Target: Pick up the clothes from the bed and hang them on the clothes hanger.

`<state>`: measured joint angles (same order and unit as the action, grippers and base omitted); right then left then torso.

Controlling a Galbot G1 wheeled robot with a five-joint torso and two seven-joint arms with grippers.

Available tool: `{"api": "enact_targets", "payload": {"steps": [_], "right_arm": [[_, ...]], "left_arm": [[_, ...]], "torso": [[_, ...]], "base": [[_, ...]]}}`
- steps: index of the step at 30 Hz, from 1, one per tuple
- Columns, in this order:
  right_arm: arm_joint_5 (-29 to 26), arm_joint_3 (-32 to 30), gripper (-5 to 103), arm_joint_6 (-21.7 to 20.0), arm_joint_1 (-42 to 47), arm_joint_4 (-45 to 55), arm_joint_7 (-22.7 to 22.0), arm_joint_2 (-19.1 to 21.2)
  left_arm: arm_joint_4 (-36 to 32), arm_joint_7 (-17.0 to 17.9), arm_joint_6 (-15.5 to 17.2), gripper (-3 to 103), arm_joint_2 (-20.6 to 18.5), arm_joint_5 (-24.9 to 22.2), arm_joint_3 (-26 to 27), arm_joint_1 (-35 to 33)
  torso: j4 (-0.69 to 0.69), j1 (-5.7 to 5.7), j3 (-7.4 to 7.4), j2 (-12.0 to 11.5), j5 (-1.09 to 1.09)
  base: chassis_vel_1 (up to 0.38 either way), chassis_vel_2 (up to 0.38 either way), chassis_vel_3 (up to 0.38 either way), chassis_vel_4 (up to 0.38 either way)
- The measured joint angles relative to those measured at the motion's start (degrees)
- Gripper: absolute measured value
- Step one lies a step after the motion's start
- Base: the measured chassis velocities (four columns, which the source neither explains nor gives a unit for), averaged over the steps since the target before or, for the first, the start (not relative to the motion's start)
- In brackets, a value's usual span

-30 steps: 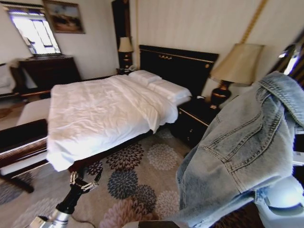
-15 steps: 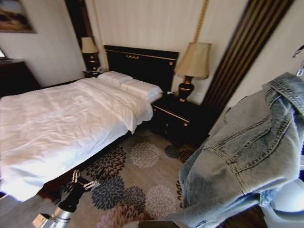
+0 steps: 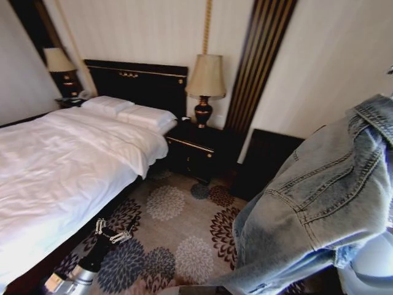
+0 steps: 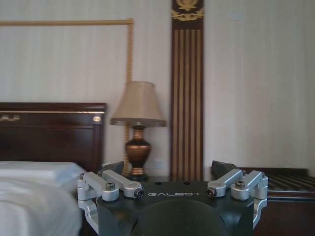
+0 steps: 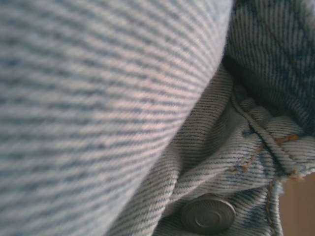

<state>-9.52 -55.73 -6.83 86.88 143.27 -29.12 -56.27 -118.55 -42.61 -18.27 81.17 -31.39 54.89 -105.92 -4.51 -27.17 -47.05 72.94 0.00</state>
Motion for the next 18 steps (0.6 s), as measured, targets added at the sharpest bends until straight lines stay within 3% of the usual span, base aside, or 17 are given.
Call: {"api": "enact_targets", "payload": {"steps": [18], "right_arm": [[0.0,-1.7,20,0.5,1.9,0.0,-0.1,-1.4]], "left_arm": [[-0.2,-0.2,-0.2,100,0.1,-0.1,-0.2,-0.5]], "torso": [[0.00,0.00,0.00,0.0,0.00]], "base": [[-0.127,-0.120,-0.126,-0.124]]}}
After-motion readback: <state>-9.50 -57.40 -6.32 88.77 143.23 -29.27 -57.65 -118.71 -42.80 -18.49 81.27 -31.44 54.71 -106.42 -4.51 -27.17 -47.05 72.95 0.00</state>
